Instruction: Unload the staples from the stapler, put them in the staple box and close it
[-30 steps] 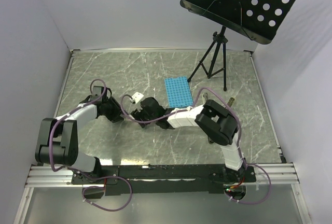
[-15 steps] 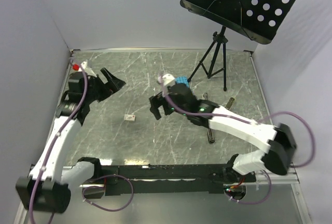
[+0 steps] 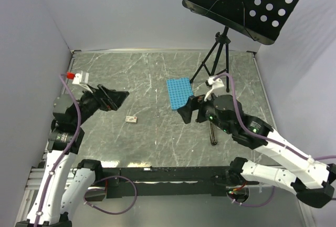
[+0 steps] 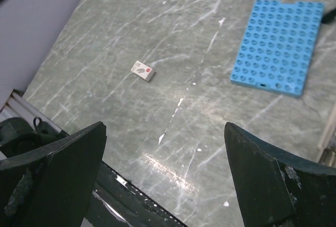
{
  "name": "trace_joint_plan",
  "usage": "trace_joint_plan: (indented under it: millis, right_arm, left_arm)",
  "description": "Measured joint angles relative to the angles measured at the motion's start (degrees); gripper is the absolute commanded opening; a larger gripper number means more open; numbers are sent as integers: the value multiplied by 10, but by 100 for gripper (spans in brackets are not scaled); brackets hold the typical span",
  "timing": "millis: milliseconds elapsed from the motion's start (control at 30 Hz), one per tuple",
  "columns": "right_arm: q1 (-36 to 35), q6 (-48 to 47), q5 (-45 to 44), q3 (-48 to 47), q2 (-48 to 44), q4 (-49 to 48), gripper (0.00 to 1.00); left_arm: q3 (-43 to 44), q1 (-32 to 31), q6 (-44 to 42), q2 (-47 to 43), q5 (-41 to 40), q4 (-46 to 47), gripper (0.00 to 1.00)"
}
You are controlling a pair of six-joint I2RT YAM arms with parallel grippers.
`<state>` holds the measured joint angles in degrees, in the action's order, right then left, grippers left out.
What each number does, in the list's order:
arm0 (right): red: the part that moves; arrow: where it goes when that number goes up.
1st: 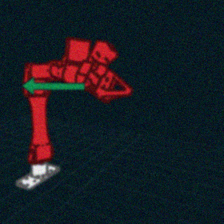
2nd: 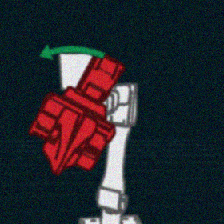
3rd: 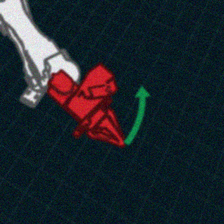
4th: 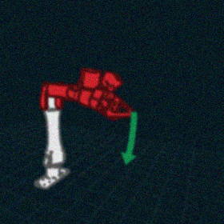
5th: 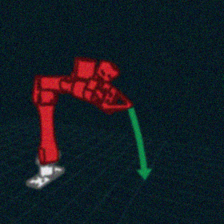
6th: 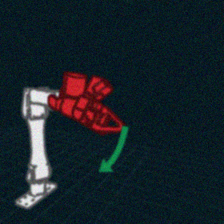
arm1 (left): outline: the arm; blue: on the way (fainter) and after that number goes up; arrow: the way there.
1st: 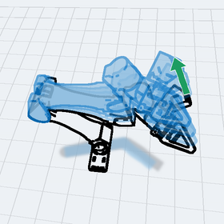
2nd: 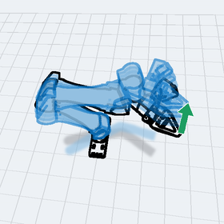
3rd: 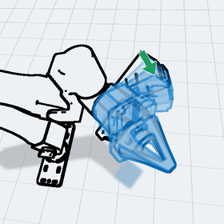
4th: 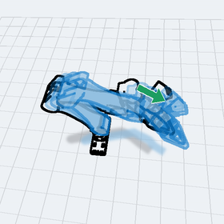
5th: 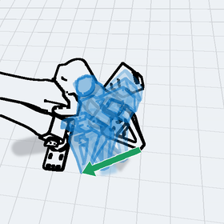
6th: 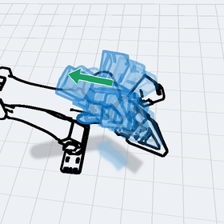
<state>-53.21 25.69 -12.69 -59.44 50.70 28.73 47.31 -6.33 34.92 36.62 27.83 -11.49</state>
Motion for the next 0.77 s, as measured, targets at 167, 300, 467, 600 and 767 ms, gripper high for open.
trace_joint_plan:
  millis: [167, 300, 467, 600, 767]
  right_arm:
    - [7, 30, -19, 28, -34, 25, 100]
    - [8, 46, -23, 56, -45, 25, 100]
    - [8, 57, -23, 66, -52, 22, 100]
    - [8, 63, -23, 66, -53, 22, 100]
    - [8, 64, -25, 66, -60, 21, 100]
  left_arm:
    - [-54, 0, 0, -3, 14, -1, 97]
    - [-72, 0, -1, -4, 23, -3, 97]
    - [-72, 0, -1, -8, 30, -1, 97]
    - [-72, 0, -1, -8, 32, -2, 97]
    - [-71, 0, -1, -12, 31, -3, 97]
